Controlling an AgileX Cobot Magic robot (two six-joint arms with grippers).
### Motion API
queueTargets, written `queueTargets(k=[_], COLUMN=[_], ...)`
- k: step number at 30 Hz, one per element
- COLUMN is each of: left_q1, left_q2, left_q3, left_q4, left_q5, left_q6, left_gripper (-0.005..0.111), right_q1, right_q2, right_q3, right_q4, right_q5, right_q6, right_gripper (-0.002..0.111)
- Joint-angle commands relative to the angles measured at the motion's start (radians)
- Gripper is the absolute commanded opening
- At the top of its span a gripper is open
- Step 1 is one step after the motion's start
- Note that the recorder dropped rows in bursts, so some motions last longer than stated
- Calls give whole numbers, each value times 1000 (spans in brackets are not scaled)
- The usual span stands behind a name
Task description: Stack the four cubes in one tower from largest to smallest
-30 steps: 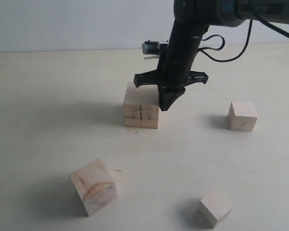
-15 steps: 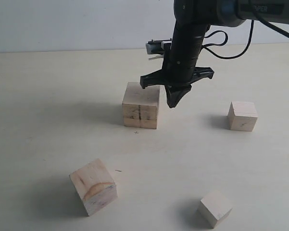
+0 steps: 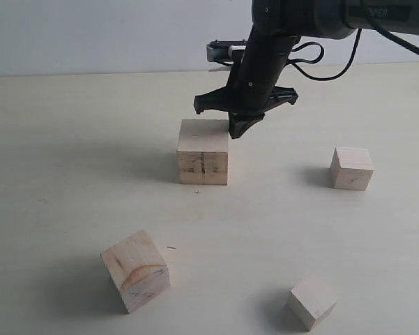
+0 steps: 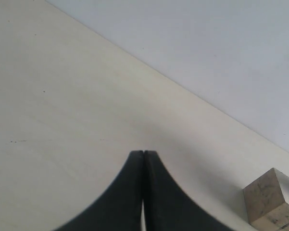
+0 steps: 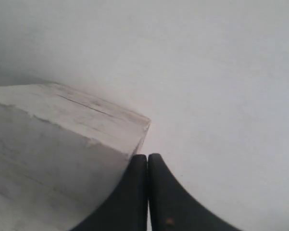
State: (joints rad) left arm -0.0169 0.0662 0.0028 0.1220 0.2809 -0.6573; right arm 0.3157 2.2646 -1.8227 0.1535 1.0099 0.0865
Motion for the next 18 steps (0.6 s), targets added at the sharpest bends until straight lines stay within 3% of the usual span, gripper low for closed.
queueTargets(k=[1, 8, 10, 14, 16, 18], left_q1=[-5, -5, -5, -3, -3, -5], left_q2=[2, 2, 2, 19, 53, 110], left_q3=[-3, -3, -3, -3, -61, -128], left_q4=[-2, -2, -11, -11, -8, 20], left_q5=[-6, -78, -186, -591, -624, -567], left_q6=[-3, -5, -48, -71, -71, -92], left_gripper=[0, 0, 0, 0, 0, 0], right_q1=[-1, -16, -33, -80, -114, -161], right_q2=[-6, -75, -141, -241, -254, -256], right_q3=[1, 1, 1, 1, 1, 1], right_q4=[6, -104, -104, -111, -98, -22], right_q5=[-35, -28, -3, 49, 65, 102], right_q6=[-10, 99, 70, -47, -86, -108], right_gripper=[0, 0, 0, 0, 0, 0])
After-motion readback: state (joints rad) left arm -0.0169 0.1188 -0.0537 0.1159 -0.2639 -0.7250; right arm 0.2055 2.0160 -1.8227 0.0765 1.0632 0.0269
